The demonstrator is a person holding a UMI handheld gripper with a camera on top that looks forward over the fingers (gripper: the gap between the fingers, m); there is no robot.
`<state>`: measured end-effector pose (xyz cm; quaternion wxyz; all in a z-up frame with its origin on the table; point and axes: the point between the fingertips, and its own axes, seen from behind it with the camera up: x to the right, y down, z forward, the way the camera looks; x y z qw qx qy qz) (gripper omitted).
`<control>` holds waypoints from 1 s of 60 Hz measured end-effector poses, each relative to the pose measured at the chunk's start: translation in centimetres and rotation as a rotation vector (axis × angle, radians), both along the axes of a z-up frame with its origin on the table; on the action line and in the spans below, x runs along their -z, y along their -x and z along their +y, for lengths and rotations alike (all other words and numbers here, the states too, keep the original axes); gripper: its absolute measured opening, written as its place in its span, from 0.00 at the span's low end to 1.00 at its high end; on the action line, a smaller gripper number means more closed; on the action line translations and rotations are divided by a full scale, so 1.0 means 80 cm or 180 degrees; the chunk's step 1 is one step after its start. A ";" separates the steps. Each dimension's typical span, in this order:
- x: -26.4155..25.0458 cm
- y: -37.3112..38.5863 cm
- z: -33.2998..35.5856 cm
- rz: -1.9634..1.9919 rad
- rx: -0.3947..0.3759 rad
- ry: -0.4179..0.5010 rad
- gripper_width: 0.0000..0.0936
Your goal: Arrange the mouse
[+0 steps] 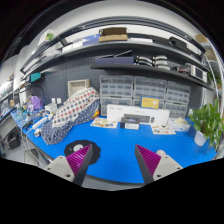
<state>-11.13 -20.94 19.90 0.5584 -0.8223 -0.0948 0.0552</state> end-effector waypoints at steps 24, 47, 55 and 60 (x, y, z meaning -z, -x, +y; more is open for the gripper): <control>0.123 -0.121 -0.022 -0.0161 0.0412 0.0525 0.92; 0.212 -0.279 0.038 -0.0206 0.1017 0.0845 0.90; 0.239 -0.302 0.098 -0.0225 0.0977 0.0961 0.88; 0.249 -0.305 0.136 -0.0209 0.0945 0.1007 0.86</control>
